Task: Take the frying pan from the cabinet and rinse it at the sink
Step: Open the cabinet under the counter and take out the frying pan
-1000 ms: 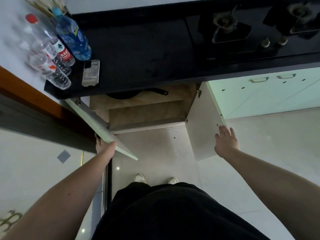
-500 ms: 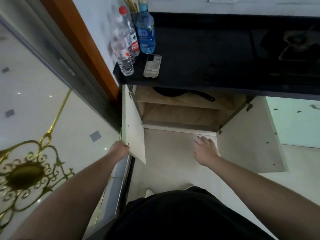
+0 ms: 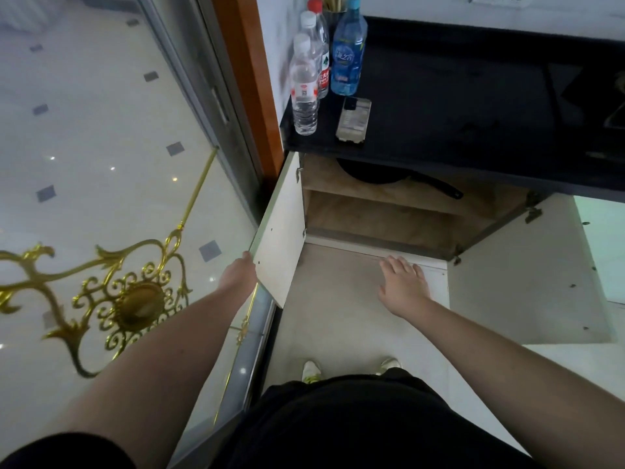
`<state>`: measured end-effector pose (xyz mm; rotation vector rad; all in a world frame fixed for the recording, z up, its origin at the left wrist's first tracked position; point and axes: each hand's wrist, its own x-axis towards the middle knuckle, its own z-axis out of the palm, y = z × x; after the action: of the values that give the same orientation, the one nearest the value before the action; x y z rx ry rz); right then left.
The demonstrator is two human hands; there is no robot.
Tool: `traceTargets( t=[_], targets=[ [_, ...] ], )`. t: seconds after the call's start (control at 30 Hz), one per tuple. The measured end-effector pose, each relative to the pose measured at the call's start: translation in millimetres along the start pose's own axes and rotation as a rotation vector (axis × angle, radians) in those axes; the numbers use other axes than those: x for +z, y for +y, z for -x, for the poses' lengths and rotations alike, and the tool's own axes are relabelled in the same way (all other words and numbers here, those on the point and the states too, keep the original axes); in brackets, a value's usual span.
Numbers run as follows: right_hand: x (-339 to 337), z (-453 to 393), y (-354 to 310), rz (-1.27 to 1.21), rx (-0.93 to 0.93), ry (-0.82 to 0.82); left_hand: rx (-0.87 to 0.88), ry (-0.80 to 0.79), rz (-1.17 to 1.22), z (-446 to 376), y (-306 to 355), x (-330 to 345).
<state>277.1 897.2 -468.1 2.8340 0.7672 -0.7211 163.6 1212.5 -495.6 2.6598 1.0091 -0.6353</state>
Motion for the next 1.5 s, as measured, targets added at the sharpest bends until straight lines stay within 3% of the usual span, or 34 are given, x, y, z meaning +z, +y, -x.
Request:
traceTargets(
  t=[0.2,0.37,0.53,1.0,1.23,1.5],
  targets=[
    [-2,7,-7,0.021,0.050,-0.006,-0.002,0.053,-0.187,9,1,-19],
    [-7,14,-9,0.003,0.087,0.020,0.182,0.142,-0.426,13,11,-26],
    [-20,22,-10,-0.102,0.151,0.106,0.290,0.138,-0.383,13,47,-28],
    [-51,34,49,-0.267,0.347,0.287,0.864,0.343,-0.381,35,203,-46],
    [-55,18,103,-0.298,0.379,0.296,0.963,0.206,-0.535,32,276,-43],
    [-67,-31,175,-0.248,0.320,0.241,0.905,0.251,-0.506,19,357,-45]
  ],
)
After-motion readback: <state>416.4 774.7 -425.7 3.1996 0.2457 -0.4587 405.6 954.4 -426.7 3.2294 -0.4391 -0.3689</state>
